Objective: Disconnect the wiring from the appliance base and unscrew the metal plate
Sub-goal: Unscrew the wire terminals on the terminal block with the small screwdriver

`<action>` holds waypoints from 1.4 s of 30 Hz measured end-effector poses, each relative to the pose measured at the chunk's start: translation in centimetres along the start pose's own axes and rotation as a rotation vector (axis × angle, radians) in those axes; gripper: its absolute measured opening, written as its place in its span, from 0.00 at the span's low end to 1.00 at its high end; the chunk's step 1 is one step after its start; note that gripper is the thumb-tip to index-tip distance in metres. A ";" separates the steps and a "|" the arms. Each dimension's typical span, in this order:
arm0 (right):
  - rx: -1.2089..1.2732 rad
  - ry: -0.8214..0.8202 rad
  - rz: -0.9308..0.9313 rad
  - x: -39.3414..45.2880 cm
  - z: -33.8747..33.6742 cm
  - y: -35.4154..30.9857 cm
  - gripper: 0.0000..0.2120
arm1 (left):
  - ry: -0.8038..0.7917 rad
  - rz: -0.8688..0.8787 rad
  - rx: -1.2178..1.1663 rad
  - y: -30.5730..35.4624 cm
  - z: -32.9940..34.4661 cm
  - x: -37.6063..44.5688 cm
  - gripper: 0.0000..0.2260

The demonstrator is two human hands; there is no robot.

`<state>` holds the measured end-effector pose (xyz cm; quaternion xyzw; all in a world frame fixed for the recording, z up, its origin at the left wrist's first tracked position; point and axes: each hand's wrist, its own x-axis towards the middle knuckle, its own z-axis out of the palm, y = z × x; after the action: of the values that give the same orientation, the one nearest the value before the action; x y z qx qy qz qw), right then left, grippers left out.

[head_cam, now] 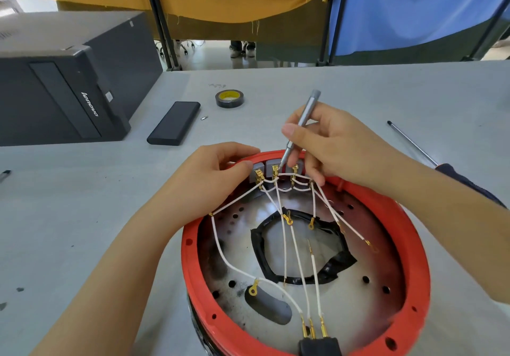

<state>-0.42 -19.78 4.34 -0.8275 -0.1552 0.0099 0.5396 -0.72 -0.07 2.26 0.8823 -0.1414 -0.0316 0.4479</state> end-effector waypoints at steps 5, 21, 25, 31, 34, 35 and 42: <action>-0.029 0.036 -0.120 -0.1 1.0 0.5 0.06 | -0.050 0.012 0.217 0.6 -0.7 0.4 0.06; -0.304 0.068 -0.345 -0.4 2.2 0.9 0.03 | -0.012 0.114 0.230 0.3 0.7 1.5 0.15; -0.314 0.081 -0.347 -0.4 2.2 0.9 0.03 | -0.019 0.110 0.233 0.2 0.7 1.4 0.15; -0.380 0.092 -0.378 -0.4 2.4 0.7 0.05 | -0.014 0.112 0.232 0.3 0.7 1.4 0.16; -0.402 0.079 -0.349 -0.1 2.4 0.5 0.05 | -0.008 0.113 0.241 0.3 0.7 1.4 0.18; -0.381 0.072 -0.329 0.0 2.4 0.4 0.04 | -0.004 0.114 0.240 0.3 0.7 1.4 0.17; -0.152 0.030 -0.124 1.5 2.2 -0.2 0.07 | -0.016 0.086 0.235 0.3 0.6 1.3 0.15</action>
<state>0.51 -17.33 3.78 -0.8550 -0.1982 -0.0476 0.4769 0.33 -1.10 2.26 0.9216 -0.1853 -0.0028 0.3411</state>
